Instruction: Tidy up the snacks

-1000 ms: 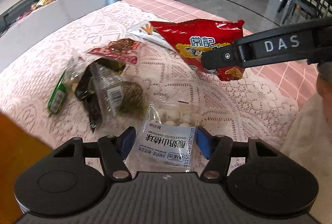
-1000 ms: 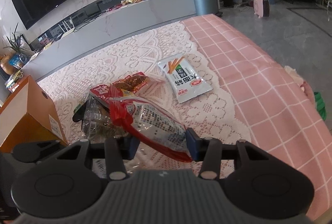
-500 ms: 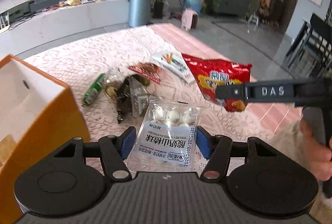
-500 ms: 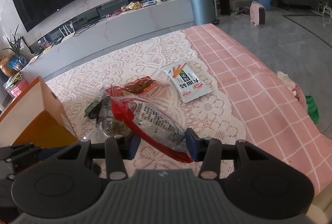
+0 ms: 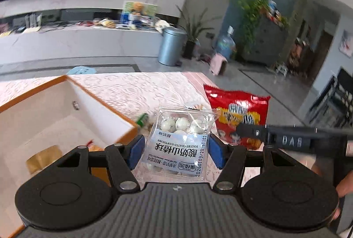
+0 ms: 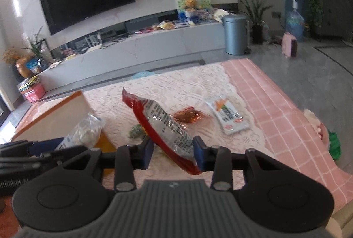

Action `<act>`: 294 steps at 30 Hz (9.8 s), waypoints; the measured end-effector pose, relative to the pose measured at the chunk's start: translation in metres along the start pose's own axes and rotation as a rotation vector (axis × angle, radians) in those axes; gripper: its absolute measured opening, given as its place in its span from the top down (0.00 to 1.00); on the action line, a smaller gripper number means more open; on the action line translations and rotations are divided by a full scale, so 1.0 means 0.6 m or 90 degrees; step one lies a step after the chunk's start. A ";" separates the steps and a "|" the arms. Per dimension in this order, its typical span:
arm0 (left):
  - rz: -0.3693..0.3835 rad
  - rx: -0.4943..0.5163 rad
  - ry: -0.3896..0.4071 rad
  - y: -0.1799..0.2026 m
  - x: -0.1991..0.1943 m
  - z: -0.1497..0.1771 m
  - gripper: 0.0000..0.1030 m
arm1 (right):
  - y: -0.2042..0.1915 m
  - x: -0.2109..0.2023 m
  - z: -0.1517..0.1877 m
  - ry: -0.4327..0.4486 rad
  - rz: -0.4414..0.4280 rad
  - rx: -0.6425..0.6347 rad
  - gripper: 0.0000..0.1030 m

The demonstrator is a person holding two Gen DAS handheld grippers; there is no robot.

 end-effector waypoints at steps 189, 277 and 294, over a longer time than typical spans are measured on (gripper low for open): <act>-0.145 0.111 -0.033 0.027 0.206 0.036 0.65 | 0.104 0.332 0.024 -0.129 -0.003 0.077 0.21; -0.256 -0.090 0.068 -0.154 -0.065 -0.046 0.64 | -0.244 -0.060 -0.060 0.118 -0.156 -0.129 1.00; -0.331 -0.199 -0.079 -0.321 -0.048 0.021 0.64 | -0.370 0.116 -0.038 -0.010 -0.229 -0.145 1.00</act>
Point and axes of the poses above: each gripper's, at about its wrist camera, not at the fingertips, and x roughly the way its jaws point, y to its right, z to its underside, the point moved 8 cm from there along x, roughly the way its jaws point
